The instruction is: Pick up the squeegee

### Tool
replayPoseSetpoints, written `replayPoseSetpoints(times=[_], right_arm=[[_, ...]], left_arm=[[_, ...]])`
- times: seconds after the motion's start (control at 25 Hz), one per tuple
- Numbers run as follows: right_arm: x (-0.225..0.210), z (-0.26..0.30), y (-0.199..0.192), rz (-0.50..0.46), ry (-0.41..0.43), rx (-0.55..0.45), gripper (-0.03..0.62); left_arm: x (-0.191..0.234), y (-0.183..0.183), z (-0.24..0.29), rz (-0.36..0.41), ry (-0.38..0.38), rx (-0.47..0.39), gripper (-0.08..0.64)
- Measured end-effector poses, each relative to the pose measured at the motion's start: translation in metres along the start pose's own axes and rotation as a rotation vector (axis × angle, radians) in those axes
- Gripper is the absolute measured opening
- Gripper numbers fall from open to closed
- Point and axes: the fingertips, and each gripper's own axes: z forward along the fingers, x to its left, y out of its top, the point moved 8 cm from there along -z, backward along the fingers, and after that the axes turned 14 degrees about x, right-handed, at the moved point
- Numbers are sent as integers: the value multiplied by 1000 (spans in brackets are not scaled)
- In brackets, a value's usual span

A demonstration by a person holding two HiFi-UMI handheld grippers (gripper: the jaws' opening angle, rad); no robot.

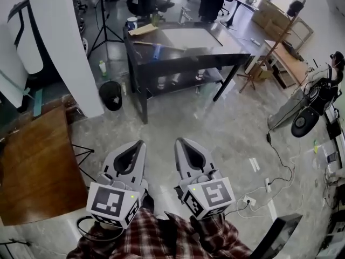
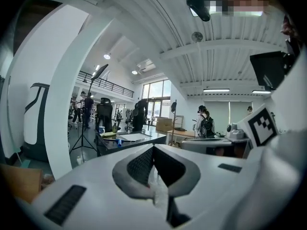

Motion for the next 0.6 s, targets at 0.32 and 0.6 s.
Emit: replayPoseSetpoints(times=[0.32,0.6], right_arm=[[-26,111,40,17,-38,26,12],[-70,191,59,59,-57,61,12]], left_arm=[[99,39,71,-4,-17,-10,9],[158,57,144,-28,-18,30,9]])
